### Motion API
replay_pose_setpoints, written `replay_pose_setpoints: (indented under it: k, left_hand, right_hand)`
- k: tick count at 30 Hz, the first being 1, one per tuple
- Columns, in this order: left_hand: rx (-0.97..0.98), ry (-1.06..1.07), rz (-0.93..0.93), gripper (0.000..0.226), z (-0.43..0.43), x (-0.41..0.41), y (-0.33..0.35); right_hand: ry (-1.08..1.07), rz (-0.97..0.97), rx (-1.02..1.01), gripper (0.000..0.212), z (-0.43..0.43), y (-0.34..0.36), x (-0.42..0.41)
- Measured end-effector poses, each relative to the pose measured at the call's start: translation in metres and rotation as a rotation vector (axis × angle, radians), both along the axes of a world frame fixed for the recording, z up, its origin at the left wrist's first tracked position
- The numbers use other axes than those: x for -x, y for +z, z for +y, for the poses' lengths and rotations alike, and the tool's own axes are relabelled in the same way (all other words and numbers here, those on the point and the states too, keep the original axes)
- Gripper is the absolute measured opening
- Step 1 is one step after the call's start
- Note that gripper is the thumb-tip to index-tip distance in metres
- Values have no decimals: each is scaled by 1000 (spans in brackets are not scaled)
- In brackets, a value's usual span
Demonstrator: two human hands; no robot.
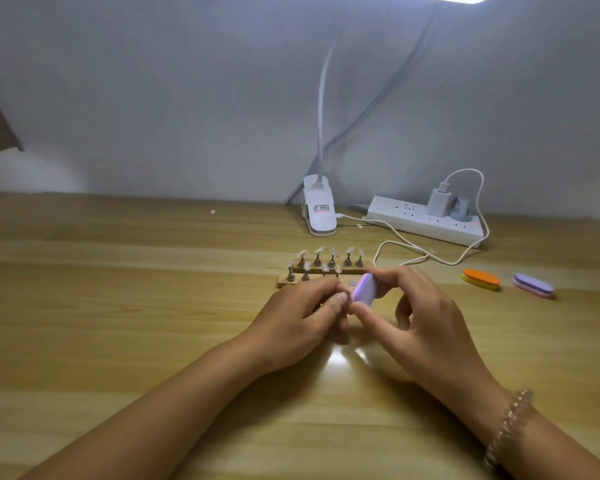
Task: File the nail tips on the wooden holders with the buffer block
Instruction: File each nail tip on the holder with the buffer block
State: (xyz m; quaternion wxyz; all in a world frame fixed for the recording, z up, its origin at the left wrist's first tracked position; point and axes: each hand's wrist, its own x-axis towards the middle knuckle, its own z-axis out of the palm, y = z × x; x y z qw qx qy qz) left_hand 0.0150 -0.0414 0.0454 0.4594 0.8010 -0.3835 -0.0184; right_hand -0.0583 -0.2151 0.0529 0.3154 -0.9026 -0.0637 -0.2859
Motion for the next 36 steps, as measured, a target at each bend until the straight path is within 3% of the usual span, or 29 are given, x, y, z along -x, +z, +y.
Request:
replay_pose_setpoints:
  k: [2, 5, 10, 15, 19, 23, 26, 30, 34, 36]
  left_hand:
    - [-10, 4, -19, 18, 0, 0, 1]
    - [-19, 8, -4, 20, -1, -2, 0]
    - [-37, 37, -13, 20, -1, -4, -3]
    - [21, 65, 98, 20, -3, 2, -2]
    - [-57, 130, -24, 13, -4, 5, -1]
    - [-66, 134, -21, 14, -5, 5, 2]
    - [-32, 121, 12, 17, -5, 4, 2]
    - [-18, 146, 10, 20, -4, 4, 1]
    - [-20, 132, 27, 17, -4, 4, 0]
    - [-34, 135, 12, 17, -4, 2, -2]
  right_hand:
    - [79, 13, 24, 38, 3, -2, 2]
    - [5, 13, -79, 35, -2, -2, -3]
    - [59, 6, 60, 36, 3, -7, 0]
    - [-91, -24, -99, 33, -7, -2, -3]
    - [-51, -62, 48, 36, 4, -2, 6]
    - [-57, -29, 192, 41, 9, -1, 11]
    - [-143, -15, 143, 34, 4, 1, 8]
    - [-88, 44, 245, 33, 9, 0, 12]
    - [-170, 10, 133, 29, 3, 1, 8]
    - [-141, 12, 197, 30, 4, -1, 8]
